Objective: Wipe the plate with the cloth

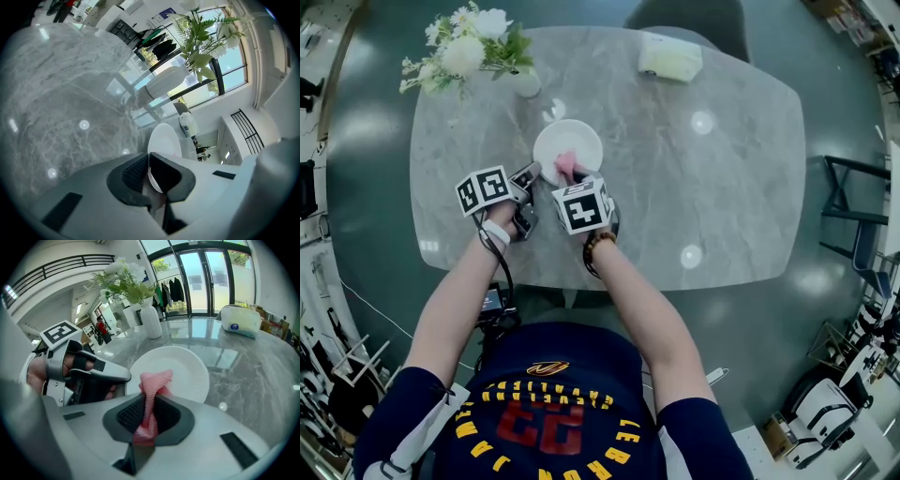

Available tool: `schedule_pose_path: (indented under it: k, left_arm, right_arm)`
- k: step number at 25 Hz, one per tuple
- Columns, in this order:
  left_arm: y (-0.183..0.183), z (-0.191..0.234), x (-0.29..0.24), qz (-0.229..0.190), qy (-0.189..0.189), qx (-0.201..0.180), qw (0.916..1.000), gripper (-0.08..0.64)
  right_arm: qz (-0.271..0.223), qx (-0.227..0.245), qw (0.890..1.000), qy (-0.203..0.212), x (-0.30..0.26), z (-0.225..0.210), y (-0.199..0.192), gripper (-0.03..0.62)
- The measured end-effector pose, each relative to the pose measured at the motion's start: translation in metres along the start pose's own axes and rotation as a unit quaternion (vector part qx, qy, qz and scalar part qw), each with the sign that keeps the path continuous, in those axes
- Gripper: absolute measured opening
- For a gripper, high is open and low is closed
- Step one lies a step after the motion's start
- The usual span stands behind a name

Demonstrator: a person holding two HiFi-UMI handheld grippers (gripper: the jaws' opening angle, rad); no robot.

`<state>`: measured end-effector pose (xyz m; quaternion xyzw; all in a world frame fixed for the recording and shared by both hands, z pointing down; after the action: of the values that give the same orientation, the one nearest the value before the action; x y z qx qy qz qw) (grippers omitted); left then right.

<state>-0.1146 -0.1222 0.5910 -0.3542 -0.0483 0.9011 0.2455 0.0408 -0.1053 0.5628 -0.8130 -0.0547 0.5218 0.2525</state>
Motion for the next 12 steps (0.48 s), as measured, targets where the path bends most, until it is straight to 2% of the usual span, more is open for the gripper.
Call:
schedule_pose_path:
  k: [12]
  left_arm:
    - [0.0,0.0,0.0,0.003,0.002,-0.005,1.0,0.018]
  right_arm:
    - [-0.033,-0.025,0.999,-0.035,0.024,-0.04,0.004,0.04]
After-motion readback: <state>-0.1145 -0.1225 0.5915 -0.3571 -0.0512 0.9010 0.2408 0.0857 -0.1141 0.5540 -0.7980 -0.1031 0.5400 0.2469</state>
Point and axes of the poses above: the fingertips, and each gripper's own axes: x backward along the fingers, z to its left, y out of its top, the point moved 8 cm from there along x, backward along the fingers, and after that the axes turned 5 degrees about -x, right-handed, at the moved point
